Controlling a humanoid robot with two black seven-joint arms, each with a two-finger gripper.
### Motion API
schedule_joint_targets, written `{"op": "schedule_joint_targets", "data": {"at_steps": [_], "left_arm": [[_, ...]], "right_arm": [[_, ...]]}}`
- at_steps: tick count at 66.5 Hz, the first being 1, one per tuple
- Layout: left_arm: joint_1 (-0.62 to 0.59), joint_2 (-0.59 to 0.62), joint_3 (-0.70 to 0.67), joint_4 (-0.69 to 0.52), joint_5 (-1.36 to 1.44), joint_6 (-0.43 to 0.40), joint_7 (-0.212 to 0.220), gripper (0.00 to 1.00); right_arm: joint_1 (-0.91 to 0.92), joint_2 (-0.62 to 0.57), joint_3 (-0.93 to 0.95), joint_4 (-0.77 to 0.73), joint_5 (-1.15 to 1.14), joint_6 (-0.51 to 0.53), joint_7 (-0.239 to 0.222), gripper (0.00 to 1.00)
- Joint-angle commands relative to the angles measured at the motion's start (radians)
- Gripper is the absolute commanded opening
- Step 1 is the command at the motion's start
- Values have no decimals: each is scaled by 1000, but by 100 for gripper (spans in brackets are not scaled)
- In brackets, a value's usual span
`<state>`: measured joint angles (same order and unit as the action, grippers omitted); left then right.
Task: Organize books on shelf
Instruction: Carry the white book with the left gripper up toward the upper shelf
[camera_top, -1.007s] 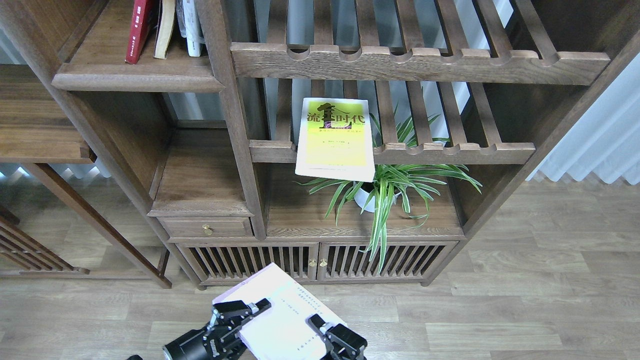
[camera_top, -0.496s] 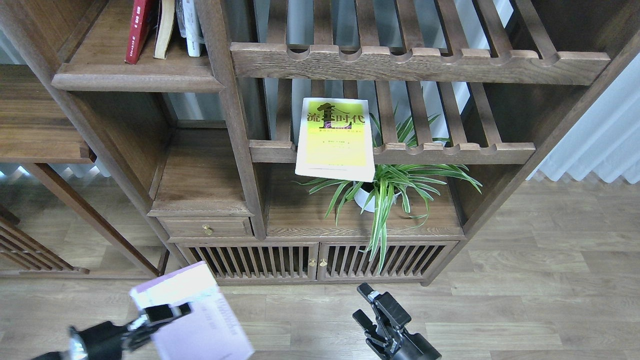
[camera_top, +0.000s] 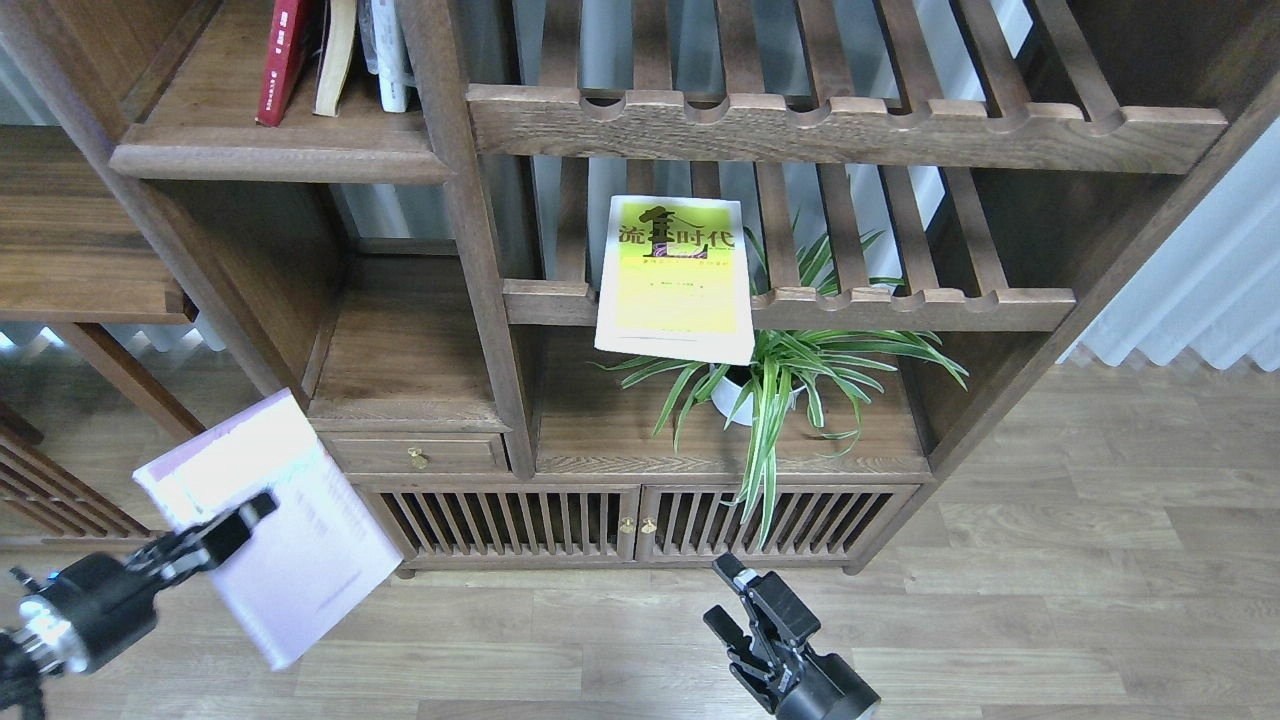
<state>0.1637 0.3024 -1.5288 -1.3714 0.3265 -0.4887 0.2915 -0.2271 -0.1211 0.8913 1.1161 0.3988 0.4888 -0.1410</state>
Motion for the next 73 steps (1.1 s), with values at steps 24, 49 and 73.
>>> {"op": "schedule_joint_targets", "data": {"at_steps": [24,49,73], "left_arm": [[-26,-235,-283,-11,-283,0,100,5],[-207,-229,-347,-11,-348,0,100,5],[-342,-171,-416,11,-322,0,135,5]], "right_arm": [[-11,14,-2,-1,-2,0,0,99],[-21,14,0,-2,-2,0,1,99],[-21,15,1,-4,0,0,1,99]]}}
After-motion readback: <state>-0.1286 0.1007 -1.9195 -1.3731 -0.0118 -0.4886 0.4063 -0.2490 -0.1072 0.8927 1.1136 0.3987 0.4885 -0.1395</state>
